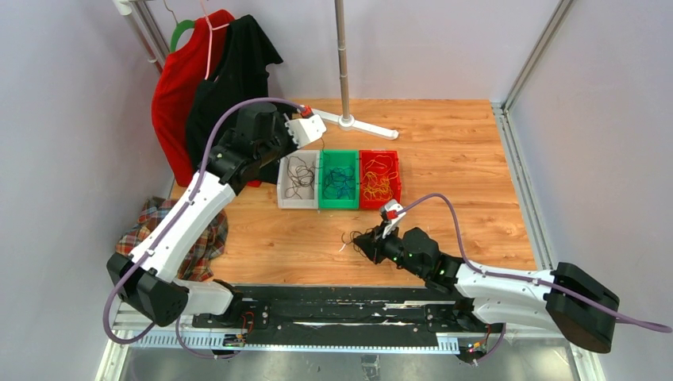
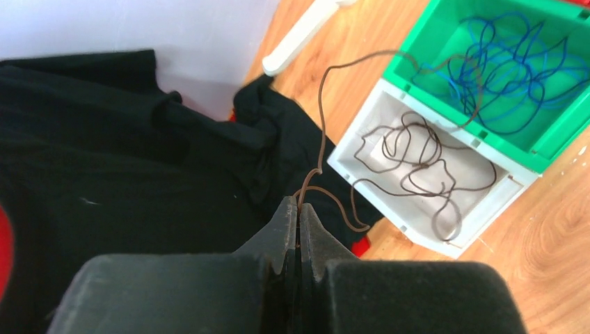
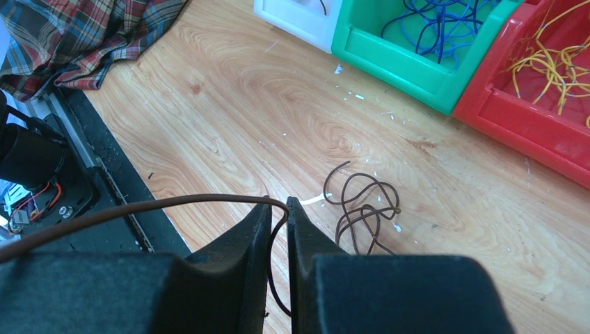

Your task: Untangle the cables

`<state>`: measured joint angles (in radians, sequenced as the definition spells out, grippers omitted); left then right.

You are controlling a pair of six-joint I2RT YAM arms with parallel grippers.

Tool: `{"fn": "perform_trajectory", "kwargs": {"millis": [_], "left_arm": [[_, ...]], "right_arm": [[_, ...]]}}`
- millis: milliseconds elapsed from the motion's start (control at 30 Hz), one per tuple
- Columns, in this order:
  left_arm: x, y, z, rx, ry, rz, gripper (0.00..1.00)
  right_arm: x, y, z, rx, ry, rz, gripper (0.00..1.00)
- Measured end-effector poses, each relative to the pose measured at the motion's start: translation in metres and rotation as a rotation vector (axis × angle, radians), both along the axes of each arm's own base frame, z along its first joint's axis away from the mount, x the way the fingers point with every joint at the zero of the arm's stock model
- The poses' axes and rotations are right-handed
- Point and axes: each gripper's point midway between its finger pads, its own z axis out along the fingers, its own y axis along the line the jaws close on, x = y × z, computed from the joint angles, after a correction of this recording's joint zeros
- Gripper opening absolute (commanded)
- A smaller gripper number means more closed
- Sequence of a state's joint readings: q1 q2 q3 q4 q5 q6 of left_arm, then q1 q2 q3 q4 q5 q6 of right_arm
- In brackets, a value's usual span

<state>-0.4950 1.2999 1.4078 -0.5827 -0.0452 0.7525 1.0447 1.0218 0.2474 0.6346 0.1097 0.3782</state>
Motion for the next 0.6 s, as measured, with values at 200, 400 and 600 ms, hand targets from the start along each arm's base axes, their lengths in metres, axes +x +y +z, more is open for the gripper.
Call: {"fn": "perform_trajectory", "kwargs": {"millis": [200,400,600], "left_arm": [[0.009,0.01,-0.05,0.04,0.091,0.038,0.0],[0.012,0.009,-0.072,0.04,0.135,0.052,0.01],[0.018,0.017,-0.087,0.091,0.135,0.086,0.01]], "right_arm": [[0.001,-0.006,0.003,0.005,-0.008,-0.021,0.13],[0.001,-0.01,0.002,-0.001,-0.009,-0.033,0.13],[0.002,-0.012,-0.002,-0.009,-0.005,-0.041,0.13]]}}
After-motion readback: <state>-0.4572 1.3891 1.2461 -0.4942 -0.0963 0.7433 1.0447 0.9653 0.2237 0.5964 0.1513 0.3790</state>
